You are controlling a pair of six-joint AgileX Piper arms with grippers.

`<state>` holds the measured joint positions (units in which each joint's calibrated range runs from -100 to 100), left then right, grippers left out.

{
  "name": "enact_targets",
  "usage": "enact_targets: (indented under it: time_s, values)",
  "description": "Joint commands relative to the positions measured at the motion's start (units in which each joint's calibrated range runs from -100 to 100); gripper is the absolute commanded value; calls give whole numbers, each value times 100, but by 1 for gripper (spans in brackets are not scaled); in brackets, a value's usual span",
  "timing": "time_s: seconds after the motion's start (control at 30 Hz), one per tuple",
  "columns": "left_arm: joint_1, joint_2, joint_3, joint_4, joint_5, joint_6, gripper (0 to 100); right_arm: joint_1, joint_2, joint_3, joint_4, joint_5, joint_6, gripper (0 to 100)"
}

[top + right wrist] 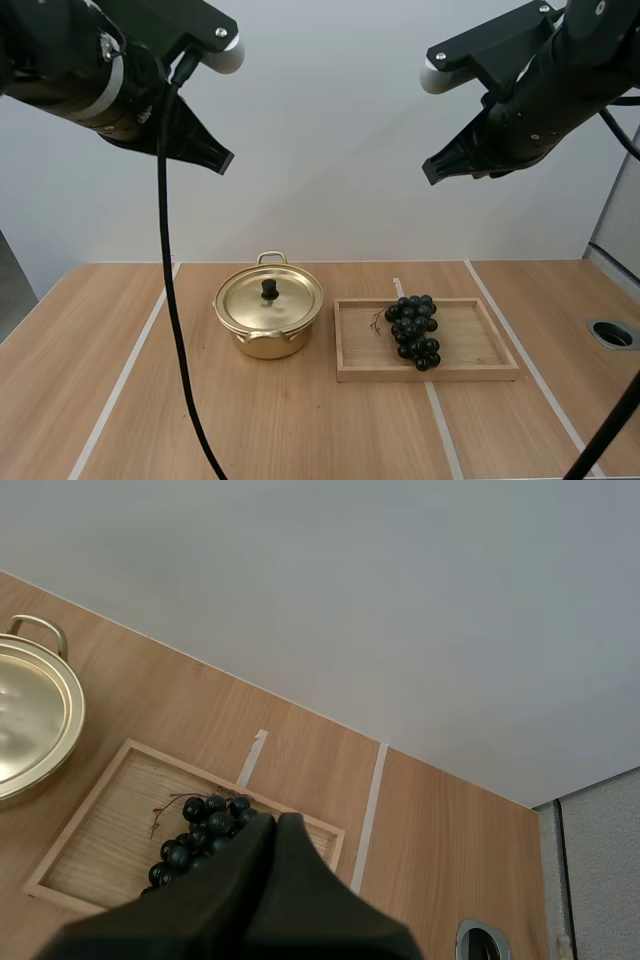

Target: Open the pot, put the grape inside, and close it

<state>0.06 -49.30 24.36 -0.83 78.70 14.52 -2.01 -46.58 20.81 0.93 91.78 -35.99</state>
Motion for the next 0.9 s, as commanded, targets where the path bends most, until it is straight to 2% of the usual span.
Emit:
enact_targets:
  time_s: [0.0, 0.33, 0.37, 0.4, 0.47, 0.5, 0.53, 0.6, 0.7, 0.73, 0.77, 0.87]
  values:
    - [8, -26, -66, -165, -483, 15, 0, 15, -30, -58, -27, -55, -52, 0]
    - [8, -14, -66, -217, -552, 15, 0, 15, -30, -58, 7, -211, -91, 0]
    - [8, -14, -66, -184, -552, 15, 0, 15, -30, -58, 7, -276, -103, 8]
    - [8, -14, -66, -190, -552, 15, 0, 15, -30, -58, 7, -311, -141, 21]
    - [8, -14, -66, -181, -538, 15, 0, 15, -30, -58, 7, -332, -229, 57]
    - [8, -14, -66, -181, -538, 28, 4, 15, -30, -58, 7, -348, -302, 87]
    - [8, -14, -66, -193, -538, 99, 8, 15, -30, -58, 7, -398, -316, 100]
    - [8, -14, -66, -247, -538, 315, 20, 15, -30, -58, -6, -455, -360, 100]
    - [8, -14, -66, -470, -533, 757, 64, 15, -30, -58, -14, -471, -361, 100]
    - [8, -14, -66, -545, -533, 865, 85, 15, -30, -58, -14, -471, -361, 100]
    - [8, -14, -66, -611, -533, 948, 100, 15, -30, -58, -14, -471, -352, 100]
    - [8, 48, -66, -633, -444, 982, 100, 15, -30, -58, -14, -471, -352, 100]
